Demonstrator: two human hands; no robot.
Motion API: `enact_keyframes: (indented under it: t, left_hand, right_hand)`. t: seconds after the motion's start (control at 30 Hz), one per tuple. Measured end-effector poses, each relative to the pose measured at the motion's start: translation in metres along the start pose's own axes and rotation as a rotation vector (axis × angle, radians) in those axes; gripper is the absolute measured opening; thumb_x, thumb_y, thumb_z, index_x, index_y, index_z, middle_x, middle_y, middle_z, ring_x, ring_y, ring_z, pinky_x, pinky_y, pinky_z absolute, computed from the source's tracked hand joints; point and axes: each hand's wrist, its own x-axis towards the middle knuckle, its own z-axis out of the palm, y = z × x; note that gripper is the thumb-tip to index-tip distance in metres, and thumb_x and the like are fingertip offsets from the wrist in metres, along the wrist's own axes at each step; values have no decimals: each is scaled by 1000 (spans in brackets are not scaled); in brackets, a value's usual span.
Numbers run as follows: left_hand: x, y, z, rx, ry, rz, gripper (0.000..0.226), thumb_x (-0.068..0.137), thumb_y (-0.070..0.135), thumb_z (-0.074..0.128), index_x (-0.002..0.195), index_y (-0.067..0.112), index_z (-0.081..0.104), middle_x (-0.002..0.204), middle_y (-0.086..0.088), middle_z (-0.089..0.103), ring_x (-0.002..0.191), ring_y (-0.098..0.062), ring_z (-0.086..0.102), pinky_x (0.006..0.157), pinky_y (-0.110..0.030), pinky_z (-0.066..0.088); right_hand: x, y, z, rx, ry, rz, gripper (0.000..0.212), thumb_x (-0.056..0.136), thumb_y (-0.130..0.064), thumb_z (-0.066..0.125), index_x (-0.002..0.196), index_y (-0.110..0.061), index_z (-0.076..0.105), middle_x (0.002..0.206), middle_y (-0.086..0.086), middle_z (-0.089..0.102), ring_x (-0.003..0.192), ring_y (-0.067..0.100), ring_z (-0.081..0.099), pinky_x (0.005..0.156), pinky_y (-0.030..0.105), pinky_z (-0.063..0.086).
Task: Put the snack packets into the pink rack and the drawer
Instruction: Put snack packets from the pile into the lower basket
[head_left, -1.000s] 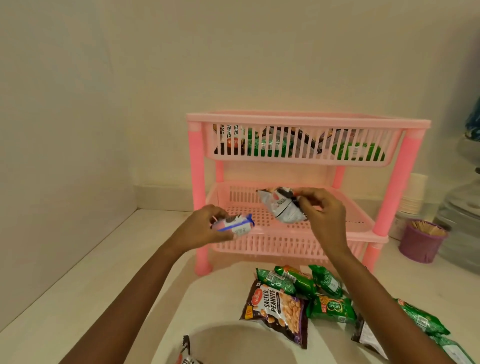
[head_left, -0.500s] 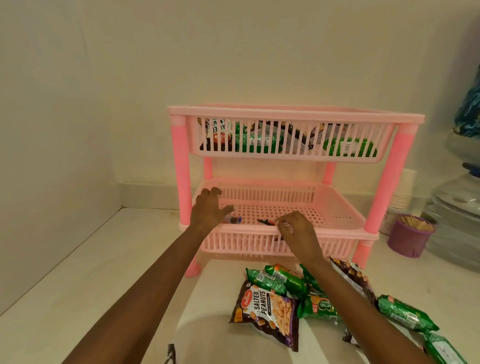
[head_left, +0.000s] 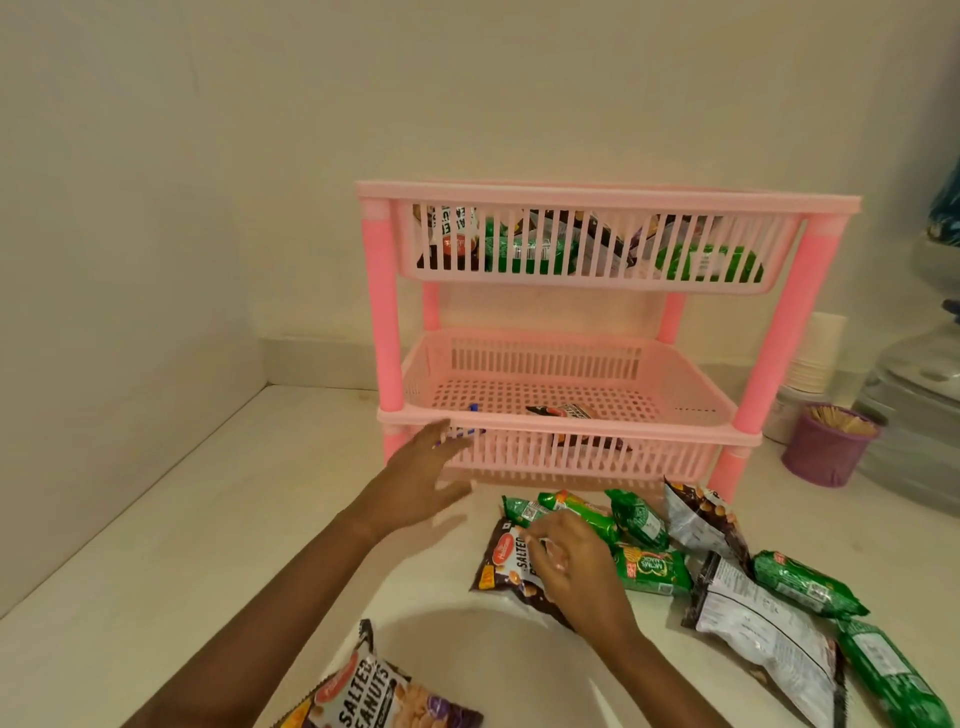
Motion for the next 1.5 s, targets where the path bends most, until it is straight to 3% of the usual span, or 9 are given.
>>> enact_keyframes:
  t: [0.13, 0.3, 0.4, 0.53, 0.8, 0.97, 1.13, 1.27, 1.5]
  left_hand:
    - [-33, 10, -6, 105, -332, 56, 56, 87, 43, 58, 136, 23, 42, 157, -6, 10, 145, -19, 5, 119, -37, 13]
    - [-65, 22, -9, 206, -635, -18, 67, 81, 51, 61, 139, 29, 36, 159, -4, 2, 146, -23, -9, 118, -42, 0]
    - [-80, 26, -6, 241, -707, -35, 73, 78, 51, 66, 140, 30, 33, 159, -2, 1, 146, -22, -10, 119, -44, -1]
    - [-98, 28, -1, 294, -754, -58, 74, 79, 44, 68, 141, 30, 31, 159, -3, 1, 146, -23, -10, 120, -45, 0]
    - [-137, 25, 8, 398, -824, -79, 105, 68, 40, 79, 147, 29, 11, 159, -4, -2, 145, -25, -12, 117, -47, -8]
    - [-146, 20, 15, 455, -719, -69, 98, 71, 28, 77, 147, 23, 14, 154, -7, 22, 144, -24, 11, 117, -41, 9]
    - [-147, 14, 19, 454, -533, -86, 79, 72, 31, 74, 139, 21, 33, 129, -8, 51, 119, -25, 45, 99, -33, 32]
    - [-146, 11, 21, 448, -384, -96, 63, 76, 40, 68, 131, 23, 42, 121, -4, 58, 111, -23, 52, 91, -30, 37]
    - [-129, 5, 19, 385, -80, -44, 52, 77, 46, 61, 125, 27, 51, 111, -1, 63, 100, -20, 57, 84, -28, 39]
  right_hand:
    - [-15, 0, 12, -117, -115, -52, 22, 93, -21, 50, 107, -10, 64, 111, 5, 58, 104, 18, 54, 79, 18, 35]
    - [-26, 7, 13, -312, -217, -60, 46, 93, -38, 45, 137, -24, 40, 146, 2, 36, 135, 19, 32, 111, 31, 26]
    - [-30, 14, 12, -438, -295, -28, 57, 93, -41, 43, 145, -28, 23, 155, 3, 19, 143, 20, 16, 117, 39, 17]
    - [-37, 17, 12, -505, -355, 24, 62, 92, -37, 46, 146, -27, 16, 156, 4, 13, 144, 22, 13, 115, 42, 22]
    - [-51, 7, 12, -595, -279, 51, 60, 93, -35, 44, 145, -23, 16, 140, 2, 38, 126, 22, 36, 105, 43, 32]
    - [-55, 1, 14, -641, -265, 39, 58, 89, -44, 45, 138, -18, 30, 134, 4, 41, 120, 23, 39, 99, 41, 34]
    - [-61, -2, 16, -582, -261, 64, 57, 85, -49, 49, 133, -22, 38, 139, 6, 36, 127, 24, 33, 107, 46, 28]
    - [-66, 2, 15, -512, -303, 99, 64, 85, -53, 46, 139, -24, 28, 146, 6, 32, 135, 24, 28, 111, 46, 23]
    - [-60, 4, -1, -389, -258, 92, 62, 87, -41, 49, 141, -30, 23, 127, 3, 53, 113, 20, 51, 94, 36, 42]
